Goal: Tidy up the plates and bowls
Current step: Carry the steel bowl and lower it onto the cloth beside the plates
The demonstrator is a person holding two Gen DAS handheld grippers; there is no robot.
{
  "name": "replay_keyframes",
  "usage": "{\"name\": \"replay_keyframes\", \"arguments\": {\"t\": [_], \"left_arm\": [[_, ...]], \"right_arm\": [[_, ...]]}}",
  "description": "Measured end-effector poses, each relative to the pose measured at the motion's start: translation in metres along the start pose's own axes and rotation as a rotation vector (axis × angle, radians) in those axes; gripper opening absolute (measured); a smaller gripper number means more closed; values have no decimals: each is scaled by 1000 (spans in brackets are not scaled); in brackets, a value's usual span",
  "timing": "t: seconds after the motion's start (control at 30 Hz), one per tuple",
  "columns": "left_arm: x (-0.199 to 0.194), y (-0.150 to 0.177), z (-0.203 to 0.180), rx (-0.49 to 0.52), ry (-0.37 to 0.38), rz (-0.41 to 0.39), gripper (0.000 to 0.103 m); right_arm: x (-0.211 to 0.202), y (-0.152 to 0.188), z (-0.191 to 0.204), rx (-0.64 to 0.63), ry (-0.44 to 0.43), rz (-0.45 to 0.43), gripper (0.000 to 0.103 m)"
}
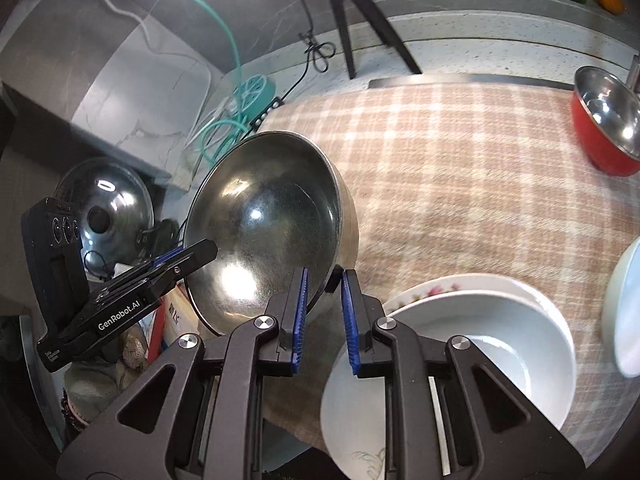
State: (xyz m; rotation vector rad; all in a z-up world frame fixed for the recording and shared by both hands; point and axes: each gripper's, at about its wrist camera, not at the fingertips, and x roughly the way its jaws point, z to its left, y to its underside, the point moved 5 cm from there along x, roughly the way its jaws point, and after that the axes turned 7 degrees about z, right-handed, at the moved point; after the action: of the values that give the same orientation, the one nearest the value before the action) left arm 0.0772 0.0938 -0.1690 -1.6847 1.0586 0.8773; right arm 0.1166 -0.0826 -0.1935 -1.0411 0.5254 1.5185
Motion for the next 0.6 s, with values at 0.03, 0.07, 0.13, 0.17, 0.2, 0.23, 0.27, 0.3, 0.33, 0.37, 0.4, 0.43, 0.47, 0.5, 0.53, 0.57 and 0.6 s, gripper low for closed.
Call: {"name": "replay_keyframes", "arguments": {"t": [0.03,0.07,0.13,0.17,0.2,0.23,0.27,0.3,0.33,0.37,0.4,0.43,0.47,0.5,0.53,0.57,0.6], "left_arm": [[-1,5,4,-6,-8,2,21],[-2,10,6,-10,-14,4,21],[-3,19,12,-21,-20,11,21],[-4,24,15,-28,-20,16,21],[-3,27,18,-32,-21,22,21],[-3,32,21,-40,-21,28,21],[-4,36,23,-47,-20,30,21],[-4,39,26,-54,-20,32,21],[-4,43,27,-59,-21,35,21],[-4,47,30,-63,-23,36,21],[-4,50,31,-66,-24,38,21],[-5,53,33,-71,-24,39,21],[-5,55,33,-72,-24,39,21],[-5,57,34,-73,-24,41,20],[-6,59,35,-73,-24,42,21],[-6,61,35,-71,-27,43,21],[-6,62,36,-72,-28,44,21]], "right_arm": [[3,3,3,-7,-2,8,18],[6,7,6,-12,-5,17,18],[11,13,10,-20,-13,34,18],[14,16,12,-23,-17,42,18],[16,19,13,-27,-19,49,18],[18,23,15,-31,-22,56,18],[20,26,16,-35,-24,63,18],[23,29,18,-39,-25,70,18],[25,32,19,-41,-25,76,18],[26,35,20,-44,-24,81,18],[29,36,21,-48,-23,87,18],[31,39,22,-51,-20,94,18],[32,41,23,-53,-19,99,18],[33,44,23,-55,-18,104,18],[34,46,23,-54,-18,107,18],[35,48,23,-53,-19,111,18],[35,49,23,-54,-20,113,18]]}}
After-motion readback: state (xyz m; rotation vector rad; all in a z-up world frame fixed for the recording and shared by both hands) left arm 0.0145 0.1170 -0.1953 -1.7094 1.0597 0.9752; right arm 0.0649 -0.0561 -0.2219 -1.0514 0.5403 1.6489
